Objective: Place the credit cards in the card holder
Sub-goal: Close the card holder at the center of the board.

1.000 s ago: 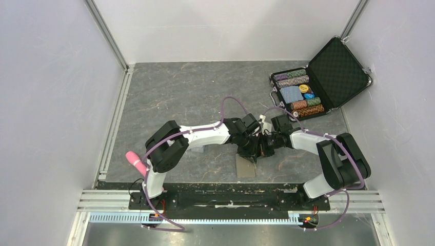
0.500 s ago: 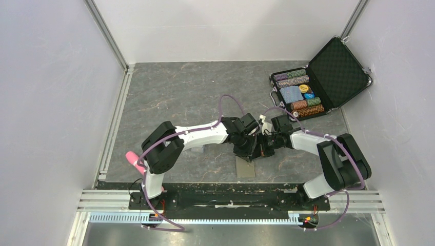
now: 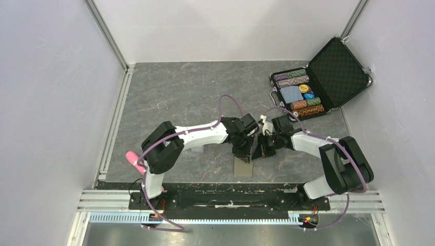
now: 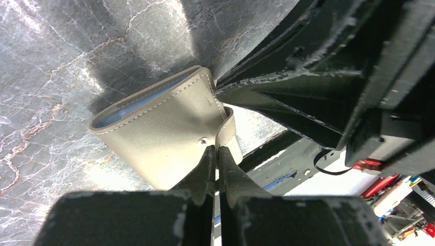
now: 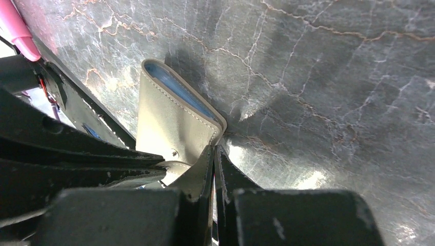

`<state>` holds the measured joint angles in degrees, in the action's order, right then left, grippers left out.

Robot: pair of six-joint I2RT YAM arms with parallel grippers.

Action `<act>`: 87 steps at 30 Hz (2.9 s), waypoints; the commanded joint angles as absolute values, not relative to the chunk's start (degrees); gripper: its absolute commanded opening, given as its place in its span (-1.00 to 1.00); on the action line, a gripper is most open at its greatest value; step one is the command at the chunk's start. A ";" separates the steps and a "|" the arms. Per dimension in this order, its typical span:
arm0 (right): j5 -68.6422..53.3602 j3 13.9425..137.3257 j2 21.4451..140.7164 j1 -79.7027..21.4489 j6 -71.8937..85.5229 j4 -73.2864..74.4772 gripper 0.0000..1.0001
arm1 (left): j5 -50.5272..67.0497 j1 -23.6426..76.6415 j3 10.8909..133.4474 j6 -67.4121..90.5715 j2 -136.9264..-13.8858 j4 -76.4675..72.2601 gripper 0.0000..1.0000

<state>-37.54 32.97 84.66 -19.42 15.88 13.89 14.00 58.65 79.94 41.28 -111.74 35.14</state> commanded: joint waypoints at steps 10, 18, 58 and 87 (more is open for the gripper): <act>-39.49 32.34 77.16 -19.69 14.58 13.56 -1.00 | 14.26 58.95 77.79 39.66 -111.28 36.30 -0.95; -42.04 29.35 76.62 -19.90 16.00 11.41 -1.00 | 13.77 58.97 77.10 39.52 -111.44 36.61 -0.95; -35.88 26.19 80.44 -24.20 21.35 6.86 -1.00 | 14.57 58.82 75.68 39.65 -109.05 34.63 -0.36; -36.81 29.26 75.83 -24.32 20.25 6.77 -1.00 | 11.08 58.05 77.16 38.72 -107.22 37.32 -0.96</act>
<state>-38.50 26.85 78.00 -24.23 21.50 7.20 13.56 58.11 75.26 40.64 -109.78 35.20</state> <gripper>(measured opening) 0.003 0.029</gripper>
